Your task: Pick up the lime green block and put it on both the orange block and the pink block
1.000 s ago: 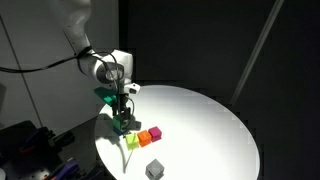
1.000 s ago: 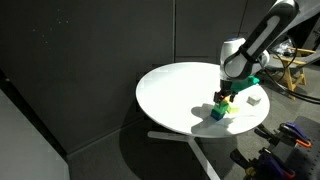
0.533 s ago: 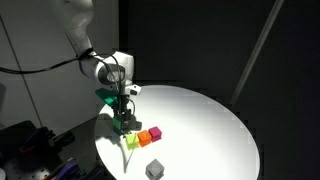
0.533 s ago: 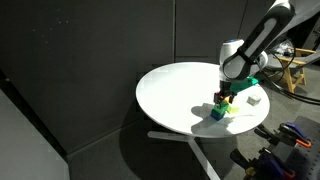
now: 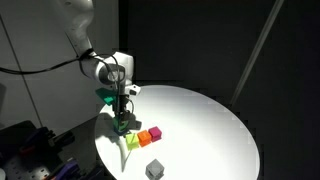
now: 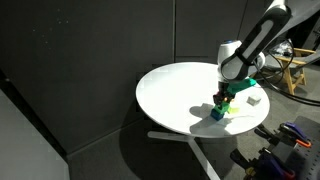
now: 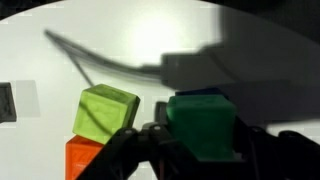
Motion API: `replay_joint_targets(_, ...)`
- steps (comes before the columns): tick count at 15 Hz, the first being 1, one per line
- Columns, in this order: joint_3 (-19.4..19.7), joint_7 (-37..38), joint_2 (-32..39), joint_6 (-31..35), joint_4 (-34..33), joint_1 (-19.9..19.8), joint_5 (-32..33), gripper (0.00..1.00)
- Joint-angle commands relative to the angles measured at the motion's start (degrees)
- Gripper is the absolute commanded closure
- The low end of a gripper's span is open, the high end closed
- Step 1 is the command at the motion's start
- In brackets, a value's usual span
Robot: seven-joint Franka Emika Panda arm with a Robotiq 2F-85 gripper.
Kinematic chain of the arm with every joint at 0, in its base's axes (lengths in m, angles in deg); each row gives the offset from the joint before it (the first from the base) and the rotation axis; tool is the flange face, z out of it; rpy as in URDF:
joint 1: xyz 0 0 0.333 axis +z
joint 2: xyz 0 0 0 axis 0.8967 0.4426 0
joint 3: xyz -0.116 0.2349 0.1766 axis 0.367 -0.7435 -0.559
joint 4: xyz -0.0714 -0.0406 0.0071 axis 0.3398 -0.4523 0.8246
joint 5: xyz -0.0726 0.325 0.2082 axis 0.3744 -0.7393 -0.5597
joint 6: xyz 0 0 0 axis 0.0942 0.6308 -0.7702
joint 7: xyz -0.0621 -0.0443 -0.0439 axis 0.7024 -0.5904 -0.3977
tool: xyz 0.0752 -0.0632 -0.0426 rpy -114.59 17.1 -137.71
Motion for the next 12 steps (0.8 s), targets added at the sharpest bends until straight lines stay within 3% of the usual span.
replay_joint_targets(1, 0.6, 2.7, -0.8, -3.0, -0.9, 0.9, 1.2, 0.70)
replay_joint_targets(12, 1.3, 4.8, -5.5, -7.9, 0.1, 1.0, 2.7, 0.70)
